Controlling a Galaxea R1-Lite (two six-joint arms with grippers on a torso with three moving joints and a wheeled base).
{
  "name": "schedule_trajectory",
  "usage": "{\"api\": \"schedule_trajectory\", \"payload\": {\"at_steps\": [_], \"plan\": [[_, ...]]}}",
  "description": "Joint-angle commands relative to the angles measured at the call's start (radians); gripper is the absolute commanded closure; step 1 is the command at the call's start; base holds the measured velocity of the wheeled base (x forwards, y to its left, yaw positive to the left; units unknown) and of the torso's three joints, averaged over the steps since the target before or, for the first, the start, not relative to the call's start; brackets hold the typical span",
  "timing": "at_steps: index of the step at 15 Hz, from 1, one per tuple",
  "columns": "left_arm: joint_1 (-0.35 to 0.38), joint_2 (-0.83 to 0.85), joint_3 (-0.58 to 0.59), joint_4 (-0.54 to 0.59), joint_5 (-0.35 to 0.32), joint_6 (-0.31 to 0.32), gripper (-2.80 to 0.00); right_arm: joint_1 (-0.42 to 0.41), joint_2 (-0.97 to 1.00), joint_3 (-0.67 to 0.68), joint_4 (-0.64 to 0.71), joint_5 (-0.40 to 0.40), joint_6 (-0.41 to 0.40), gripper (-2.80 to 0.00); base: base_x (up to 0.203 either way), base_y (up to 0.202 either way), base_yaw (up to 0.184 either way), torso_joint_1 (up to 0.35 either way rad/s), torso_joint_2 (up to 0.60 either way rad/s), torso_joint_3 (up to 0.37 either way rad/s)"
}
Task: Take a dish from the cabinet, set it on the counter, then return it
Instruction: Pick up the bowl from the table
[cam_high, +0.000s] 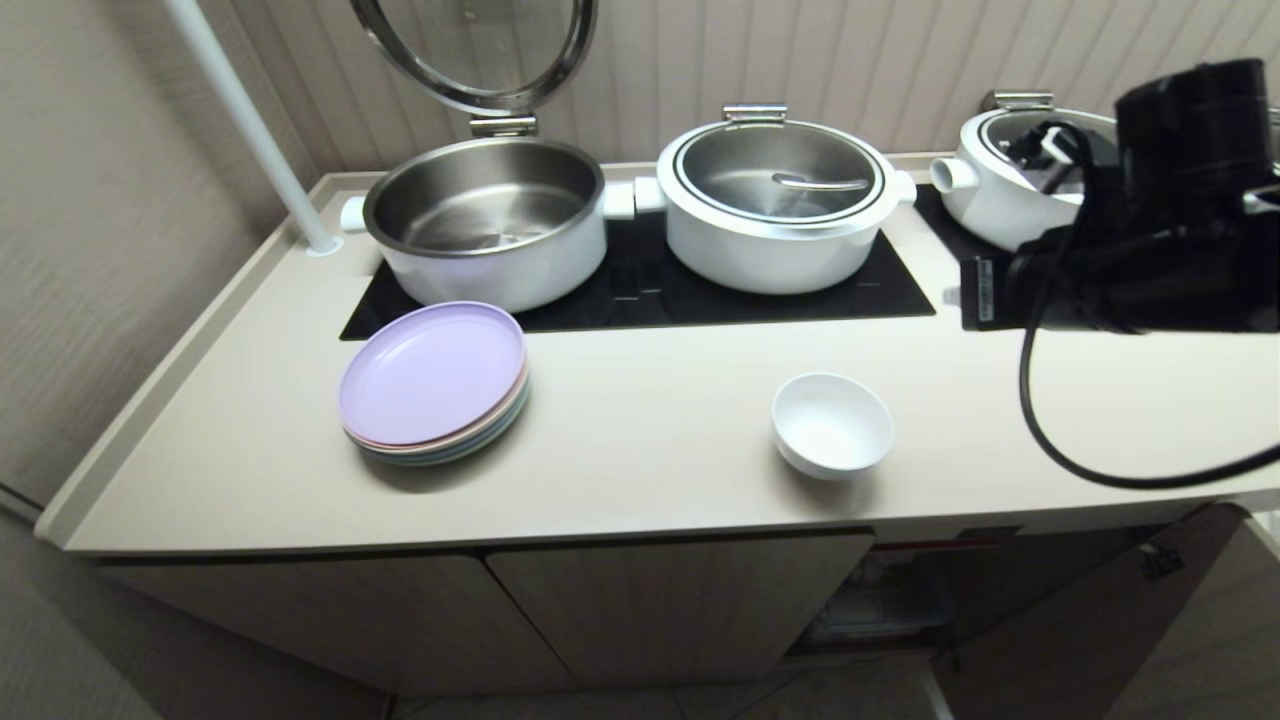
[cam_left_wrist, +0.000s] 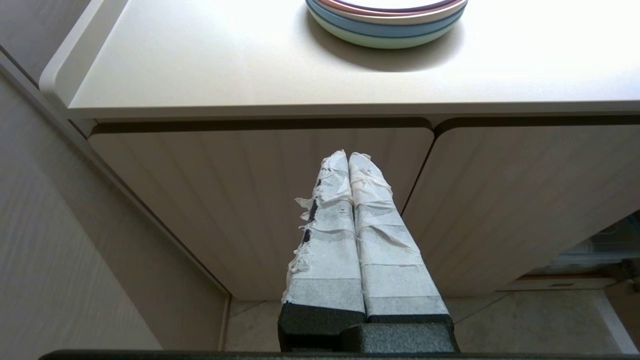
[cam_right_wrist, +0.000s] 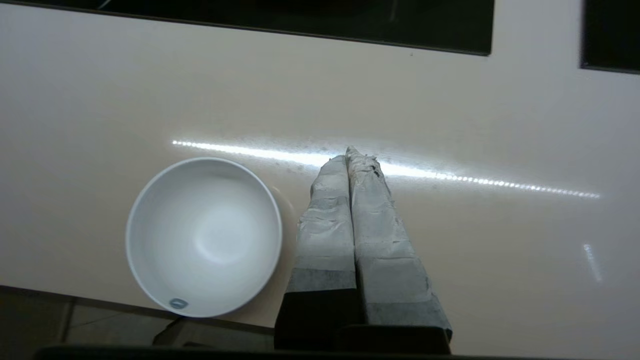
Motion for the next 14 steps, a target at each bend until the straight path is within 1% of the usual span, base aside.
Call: {"api": "schedule_trajectory", "payload": {"at_steps": [1, 4, 5, 7, 10, 14], "plan": [[0.0, 0.0, 0.0, 0.0, 0.0, -0.001, 0.0, -0.07, -0.19, 0.322, -0.286, 0.01, -0.128, 0.0, 0.0, 0.0, 0.0, 0.0, 0.0, 0.0], [0.0, 0.0, 0.0, 0.0, 0.0, -0.001, 0.0, -0.2, -0.444, 0.689, -0.424, 0.032, -0.201, 0.0, 0.0, 0.0, 0.0, 0.0, 0.0, 0.0], [0.0, 0.0, 0.0, -0.001, 0.0, -0.001, 0.0, -0.232, -0.536, 0.789, -0.447, 0.043, -0.213, 0.0, 0.0, 0.0, 0.0, 0.0, 0.0, 0.0], [0.0, 0.0, 0.0, -0.001, 0.0, -0.001, 0.0, -0.264, -0.711, 0.958, -0.471, 0.064, -0.225, 0.0, 0.0, 0.0, 0.0, 0.0, 0.0, 0.0], [0.0, 0.0, 0.0, 0.0, 0.0, -0.001, 0.0, -0.281, -0.987, 1.133, -0.446, 0.083, -0.232, 0.0, 0.0, 0.0, 0.0, 0.0, 0.0, 0.0], [0.0, 0.0, 0.0, 0.001, 0.0, -0.001, 0.0, -0.288, -1.326, 1.277, -0.309, 0.098, -0.233, 0.0, 0.0, 0.0, 0.0, 0.0, 0.0, 0.0]]}}
